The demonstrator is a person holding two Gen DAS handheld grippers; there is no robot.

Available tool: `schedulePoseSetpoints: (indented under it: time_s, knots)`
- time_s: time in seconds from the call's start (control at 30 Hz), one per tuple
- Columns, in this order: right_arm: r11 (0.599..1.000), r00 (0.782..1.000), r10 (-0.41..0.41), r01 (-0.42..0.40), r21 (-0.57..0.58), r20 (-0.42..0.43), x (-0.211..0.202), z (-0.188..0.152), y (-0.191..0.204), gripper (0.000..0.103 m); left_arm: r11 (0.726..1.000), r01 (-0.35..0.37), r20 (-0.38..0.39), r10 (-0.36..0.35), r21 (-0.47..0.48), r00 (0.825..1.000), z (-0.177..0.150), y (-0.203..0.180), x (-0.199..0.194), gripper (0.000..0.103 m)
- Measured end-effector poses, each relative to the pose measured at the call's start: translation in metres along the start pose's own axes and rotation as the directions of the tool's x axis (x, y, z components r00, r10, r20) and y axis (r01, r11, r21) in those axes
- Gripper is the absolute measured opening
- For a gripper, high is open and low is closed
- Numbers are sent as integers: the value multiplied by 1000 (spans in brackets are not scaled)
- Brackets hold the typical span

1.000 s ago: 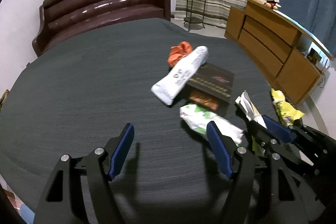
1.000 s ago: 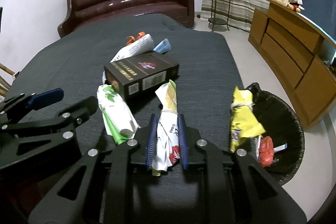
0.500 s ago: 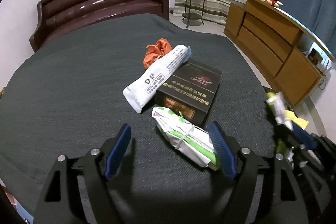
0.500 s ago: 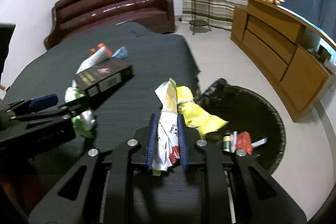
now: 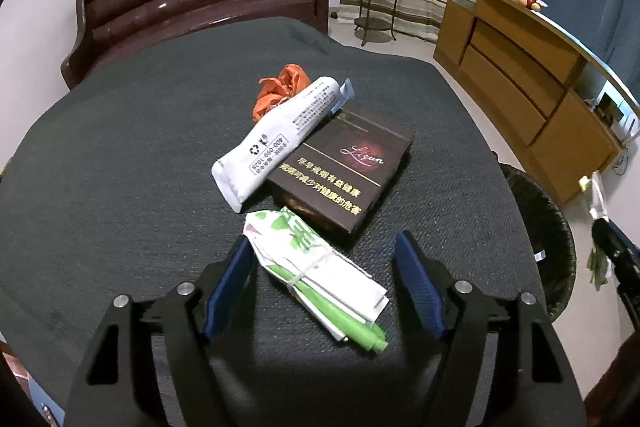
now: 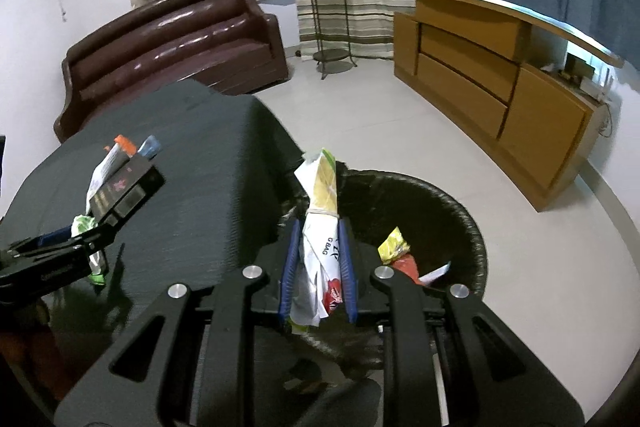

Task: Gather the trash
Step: 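Grasp the white-green packet with the left tool while the right tool holds the wrapper, then carry the white-green packet and white-red wrapper over the trash bin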

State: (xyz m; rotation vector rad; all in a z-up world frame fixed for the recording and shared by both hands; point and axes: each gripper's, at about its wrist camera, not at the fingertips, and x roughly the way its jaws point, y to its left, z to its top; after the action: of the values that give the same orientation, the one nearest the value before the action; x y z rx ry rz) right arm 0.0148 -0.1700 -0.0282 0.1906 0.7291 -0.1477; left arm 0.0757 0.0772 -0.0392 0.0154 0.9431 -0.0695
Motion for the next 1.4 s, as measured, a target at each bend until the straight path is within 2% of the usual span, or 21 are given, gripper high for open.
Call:
schedulePoseSetpoints:
  time_s: [0.13,0.2,0.3,0.57,0.87,1.13,1.4]
  knots:
    - [1000,1000,3,-3,16,2,0,-1,-8,19,1000,-8,-20,7,-14,1000,-1,-1,3,72]
    - [1000,1000,6,-6,20,3,0,-1,-12,19,1000,-14,-24,14,-14,1000,-3,2,2,60]
    - [1000,1000,9,-9,28,4,0,-3,-16,19,1000,-27,-17,27,10,1000,-9,6,-1,54]
    - [999,1000,17,-18,41,6,-1,-5,-19,19,1000,-5,1,5,26,1000,-21,17,-13,43]
    - [999,1000,15,-15,38,11,-2,-4,-19,19,996,25,92,-33,80,995,-22,11,-38,41]
    - [999,999,-10,9,38,35,-12,1,-23,19,975,97,208,-139,197,968,-14,-22,-71,41]
    - [998,998,-41,39,50,54,-20,6,-31,19,950,164,247,-231,266,941,1,-66,-59,41]
